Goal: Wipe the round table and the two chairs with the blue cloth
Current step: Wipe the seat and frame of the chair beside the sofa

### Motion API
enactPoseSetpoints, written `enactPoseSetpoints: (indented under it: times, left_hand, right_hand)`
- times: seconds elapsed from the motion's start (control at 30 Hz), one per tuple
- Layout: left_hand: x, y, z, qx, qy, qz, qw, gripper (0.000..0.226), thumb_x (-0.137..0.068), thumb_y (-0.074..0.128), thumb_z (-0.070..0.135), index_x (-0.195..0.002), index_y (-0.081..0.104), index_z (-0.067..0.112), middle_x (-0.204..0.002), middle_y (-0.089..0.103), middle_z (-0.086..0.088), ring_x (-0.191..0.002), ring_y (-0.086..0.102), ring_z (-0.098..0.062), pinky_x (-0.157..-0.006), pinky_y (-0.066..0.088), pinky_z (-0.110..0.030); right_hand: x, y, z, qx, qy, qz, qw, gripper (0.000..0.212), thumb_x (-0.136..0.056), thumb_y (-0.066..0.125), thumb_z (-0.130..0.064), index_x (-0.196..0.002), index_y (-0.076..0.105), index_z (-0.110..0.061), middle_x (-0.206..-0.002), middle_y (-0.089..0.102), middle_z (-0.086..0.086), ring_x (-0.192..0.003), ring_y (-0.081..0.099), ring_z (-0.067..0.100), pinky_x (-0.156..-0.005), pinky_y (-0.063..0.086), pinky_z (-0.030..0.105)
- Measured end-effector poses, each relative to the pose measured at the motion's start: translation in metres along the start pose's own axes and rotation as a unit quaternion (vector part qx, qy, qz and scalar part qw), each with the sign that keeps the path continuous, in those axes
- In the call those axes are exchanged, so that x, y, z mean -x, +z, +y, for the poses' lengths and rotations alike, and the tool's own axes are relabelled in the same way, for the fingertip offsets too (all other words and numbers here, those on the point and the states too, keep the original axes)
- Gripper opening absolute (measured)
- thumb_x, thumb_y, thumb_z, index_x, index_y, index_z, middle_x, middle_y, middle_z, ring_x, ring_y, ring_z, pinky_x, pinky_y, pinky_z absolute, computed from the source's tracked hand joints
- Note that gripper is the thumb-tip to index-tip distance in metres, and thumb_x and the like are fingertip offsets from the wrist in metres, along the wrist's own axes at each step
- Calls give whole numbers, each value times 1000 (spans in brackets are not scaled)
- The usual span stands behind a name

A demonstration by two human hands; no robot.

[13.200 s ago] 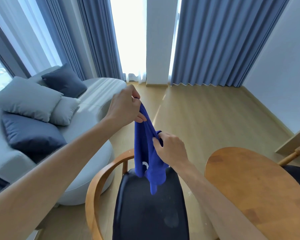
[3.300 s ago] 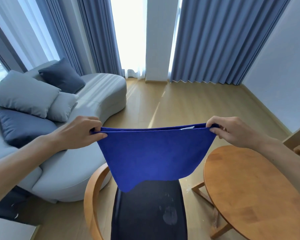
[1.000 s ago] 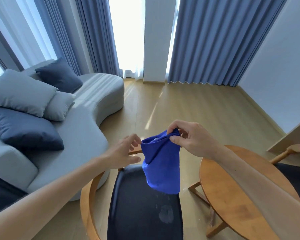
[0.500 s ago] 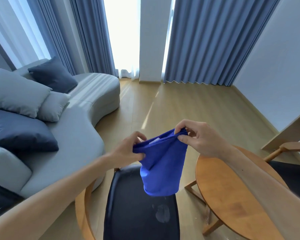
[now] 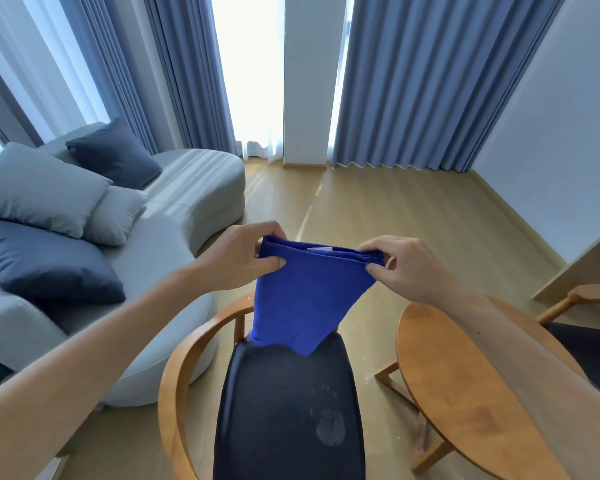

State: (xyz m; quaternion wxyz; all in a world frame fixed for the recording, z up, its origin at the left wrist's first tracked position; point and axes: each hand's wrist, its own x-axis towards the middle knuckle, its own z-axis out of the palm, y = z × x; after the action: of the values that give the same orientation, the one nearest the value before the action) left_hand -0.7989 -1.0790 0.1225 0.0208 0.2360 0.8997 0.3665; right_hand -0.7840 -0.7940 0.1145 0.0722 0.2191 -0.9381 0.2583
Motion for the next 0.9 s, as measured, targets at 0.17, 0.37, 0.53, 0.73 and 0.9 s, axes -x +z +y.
enactPoseSetpoints:
  times: [0.17,0.37,0.53,0.73,0.9]
  left_hand:
    - [-5,3,14,14,26,-4,1000,17,-88,59,7,-89,60,24,-78,63,11,-72,57,-10,-71,53,-36]
    - [-13,24,45,-10,79,-33,996,20,-79,66,5,-92,67,21,-77,65,13,-69,55,-3,-67,45,-18]
    - [-6,24,44,94,0,4,996,30,-79,72,10,-95,52,25,-93,63,6,-74,66,-14,-72,52,-32]
    - [15,31,20,302,-64,-97,946,45,-74,62,0,-117,50,0,-116,60,-26,-108,61,-39,-94,50,-54]
    - [21,59,-4,146,-57,-147,977,33,-91,57,-3,-122,61,8,-114,67,-11,-106,60,-24,-94,49,-33]
  right_hand:
    - [-4,-7,-2,77,49,-50,995,20,-82,58,-8,-98,60,-18,-106,53,-2,-99,51,17,-76,39,20]
    - [-22,4,-52,-35,16,-141,989,92,-73,73,-42,-148,21,-32,-123,48,-16,-110,43,1,-90,34,19]
    - [-28,7,-57,-72,-1,-109,991,29,-75,77,-32,-75,49,-39,-67,53,-18,-66,52,-8,-61,37,6]
    - [-24,1,-59,-101,-23,-97,990,20,-79,72,-18,-67,57,-10,-54,46,-3,-53,41,6,-53,34,15]
    - [-18,-20,-55,-152,-7,-79,985,14,-83,70,-13,-81,66,-27,-72,64,-9,-69,60,9,-64,48,24]
